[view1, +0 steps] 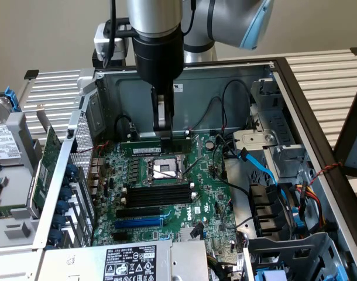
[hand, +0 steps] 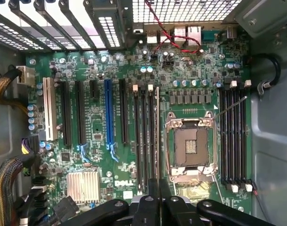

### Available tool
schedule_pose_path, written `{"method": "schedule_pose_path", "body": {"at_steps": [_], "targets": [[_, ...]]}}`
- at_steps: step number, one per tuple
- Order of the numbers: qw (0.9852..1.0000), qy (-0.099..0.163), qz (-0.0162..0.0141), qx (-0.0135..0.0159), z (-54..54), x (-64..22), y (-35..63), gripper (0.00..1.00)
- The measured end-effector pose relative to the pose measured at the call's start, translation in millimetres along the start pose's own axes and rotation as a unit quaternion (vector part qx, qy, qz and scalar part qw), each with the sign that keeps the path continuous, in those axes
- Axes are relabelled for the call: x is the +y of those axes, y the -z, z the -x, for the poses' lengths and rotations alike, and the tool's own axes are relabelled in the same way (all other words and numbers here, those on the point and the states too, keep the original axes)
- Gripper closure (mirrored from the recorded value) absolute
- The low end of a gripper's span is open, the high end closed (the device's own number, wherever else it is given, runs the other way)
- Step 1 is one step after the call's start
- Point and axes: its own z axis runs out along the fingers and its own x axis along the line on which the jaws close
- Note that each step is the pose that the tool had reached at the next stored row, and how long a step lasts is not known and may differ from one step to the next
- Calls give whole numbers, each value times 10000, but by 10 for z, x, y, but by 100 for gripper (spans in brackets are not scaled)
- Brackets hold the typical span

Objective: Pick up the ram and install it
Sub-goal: 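Insert the ram into the slot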

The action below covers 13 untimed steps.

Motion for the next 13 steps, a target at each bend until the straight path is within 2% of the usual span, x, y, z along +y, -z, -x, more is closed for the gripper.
{"method": "schedule_pose_path", "body": {"at_steps": [9,13], "targets": [[10000,42,4,-2,-8,1,-44,88],[10000,62,4,-2,-11,7,-105,88]]}}
